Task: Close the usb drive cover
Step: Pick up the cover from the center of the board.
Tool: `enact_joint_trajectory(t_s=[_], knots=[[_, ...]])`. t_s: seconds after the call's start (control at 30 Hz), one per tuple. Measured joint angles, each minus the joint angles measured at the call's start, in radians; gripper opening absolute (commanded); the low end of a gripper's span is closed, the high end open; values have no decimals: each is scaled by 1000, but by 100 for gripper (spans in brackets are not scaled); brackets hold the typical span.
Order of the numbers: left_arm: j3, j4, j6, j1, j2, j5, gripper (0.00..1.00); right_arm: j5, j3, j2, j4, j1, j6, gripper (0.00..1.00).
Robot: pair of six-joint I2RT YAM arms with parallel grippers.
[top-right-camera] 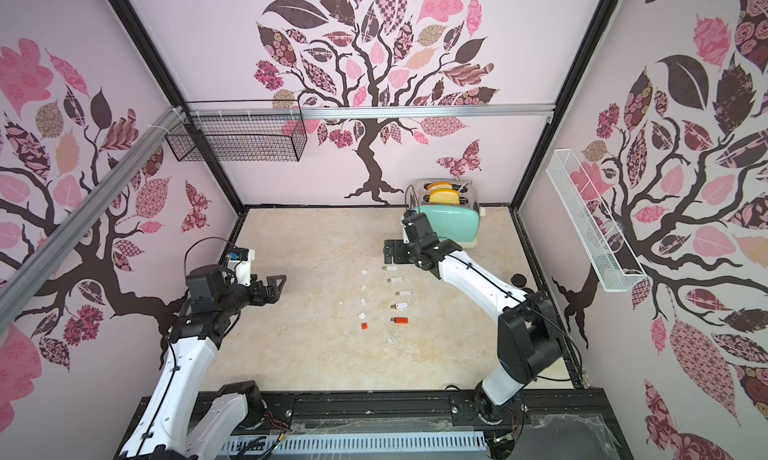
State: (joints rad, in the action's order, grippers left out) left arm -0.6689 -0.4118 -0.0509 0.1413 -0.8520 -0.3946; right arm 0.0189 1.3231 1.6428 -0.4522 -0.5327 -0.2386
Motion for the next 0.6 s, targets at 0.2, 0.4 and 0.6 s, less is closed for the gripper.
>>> enact_joint_trajectory(t_s=[0.2, 0.4, 0.6], knots=[[18, 10, -27, -5, 1, -34, 98, 34, 192, 185, -80, -67, 46, 99], [18, 18, -33, -19, 1, -45, 98, 60, 381, 336, -162, -81, 84, 97], [18, 25, -32, -42, 2, -58, 98, 68, 505, 442, -258, -82, 117, 96]])
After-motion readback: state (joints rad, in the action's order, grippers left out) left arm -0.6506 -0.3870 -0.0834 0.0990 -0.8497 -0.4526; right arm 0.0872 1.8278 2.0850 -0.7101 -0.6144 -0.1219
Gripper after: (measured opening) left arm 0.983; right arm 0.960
